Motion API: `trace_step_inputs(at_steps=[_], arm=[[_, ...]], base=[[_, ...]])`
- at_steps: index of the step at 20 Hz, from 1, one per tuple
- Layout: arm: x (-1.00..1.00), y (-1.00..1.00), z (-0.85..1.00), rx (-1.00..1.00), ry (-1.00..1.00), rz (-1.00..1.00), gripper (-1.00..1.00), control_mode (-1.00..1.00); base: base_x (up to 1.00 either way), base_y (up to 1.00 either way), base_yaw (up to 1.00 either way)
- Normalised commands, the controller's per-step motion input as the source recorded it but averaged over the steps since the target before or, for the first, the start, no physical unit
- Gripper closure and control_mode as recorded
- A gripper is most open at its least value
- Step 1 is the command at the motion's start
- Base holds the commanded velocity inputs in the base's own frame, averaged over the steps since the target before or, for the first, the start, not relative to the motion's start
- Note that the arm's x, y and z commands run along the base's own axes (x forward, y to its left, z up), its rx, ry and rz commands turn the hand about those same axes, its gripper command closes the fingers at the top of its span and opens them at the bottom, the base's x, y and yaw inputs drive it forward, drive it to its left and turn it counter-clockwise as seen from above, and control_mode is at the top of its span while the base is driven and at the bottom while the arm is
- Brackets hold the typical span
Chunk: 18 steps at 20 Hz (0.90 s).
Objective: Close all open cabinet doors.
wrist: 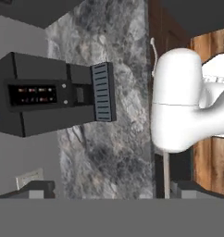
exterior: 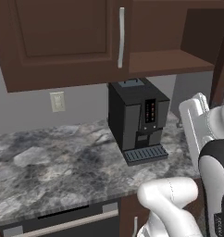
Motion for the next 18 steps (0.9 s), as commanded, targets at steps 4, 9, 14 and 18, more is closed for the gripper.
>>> trace_step_inputs(at_steps=[4, 9, 14, 18], arm=[[-0.16, -0.63, 0.0, 0.1, 0.18, -0.41, -1.0, -1.0], [-0.05, -0.54, 0.0, 0.05, 0.3, -0.52, -1.0, -1.0], [-0.07, -0.65, 0.0, 0.05, 0.24, -0.42, -1.0, -1.0], [-0.19, -0.81, 0.0, 0.06, -0.01, -0.16, -1.0, -1.0]], base=[[0.0, 0.0, 0.0], [0.0, 0.0, 0.0], [0.0, 0.0, 0.0], [0.0, 0.0, 0.0]])
